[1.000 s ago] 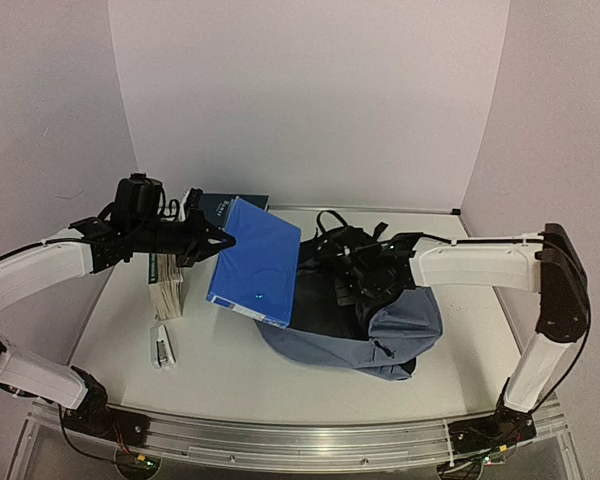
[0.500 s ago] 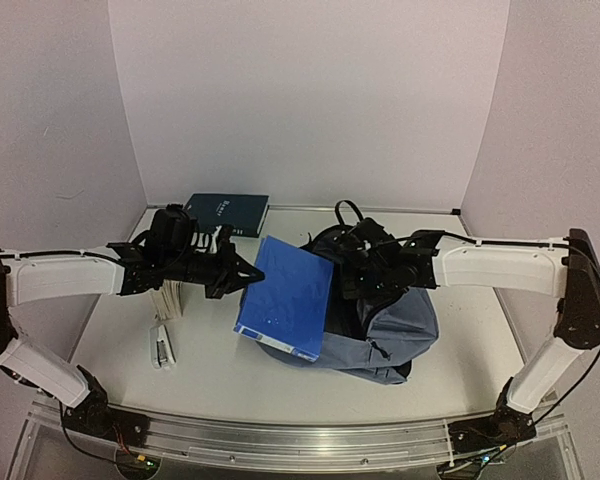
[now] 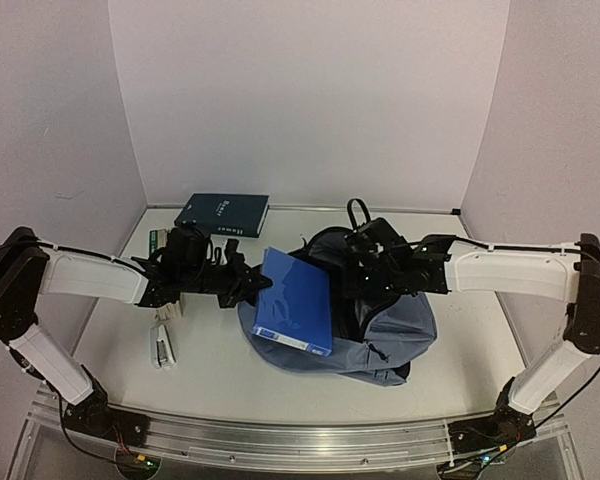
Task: Pack the student bag
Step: Place the files in the student bag.
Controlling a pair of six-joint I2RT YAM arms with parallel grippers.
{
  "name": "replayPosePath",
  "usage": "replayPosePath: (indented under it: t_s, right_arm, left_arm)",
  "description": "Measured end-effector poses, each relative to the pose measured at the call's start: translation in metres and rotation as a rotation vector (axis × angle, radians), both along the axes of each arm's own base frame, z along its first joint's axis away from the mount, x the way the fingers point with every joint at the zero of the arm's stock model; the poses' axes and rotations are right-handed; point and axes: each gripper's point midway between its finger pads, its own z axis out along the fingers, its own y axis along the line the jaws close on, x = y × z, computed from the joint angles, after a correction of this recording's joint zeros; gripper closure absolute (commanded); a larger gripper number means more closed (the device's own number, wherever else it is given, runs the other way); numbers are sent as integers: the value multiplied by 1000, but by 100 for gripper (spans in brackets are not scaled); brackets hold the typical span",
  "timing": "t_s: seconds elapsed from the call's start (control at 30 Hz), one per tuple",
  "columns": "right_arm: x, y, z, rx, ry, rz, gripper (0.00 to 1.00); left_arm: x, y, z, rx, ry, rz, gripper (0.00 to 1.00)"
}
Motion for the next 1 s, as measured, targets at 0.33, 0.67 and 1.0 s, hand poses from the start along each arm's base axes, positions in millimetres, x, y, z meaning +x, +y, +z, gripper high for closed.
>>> replayPosePath:
  t_s: [0.33,0.67,1.0]
  right_arm:
    - [-4,1,-1,76,0,-4,100]
    - [-4,3,0,103,-7,-17,100]
    - [-4,4,0,103,-10,-16,100]
  left_arm:
    - [44,-35,16,-102,-59,63,100]
    - [51,-90,-13,-92,-66,46,100]
    - [44,-136,-41,23,-128,-15,97]
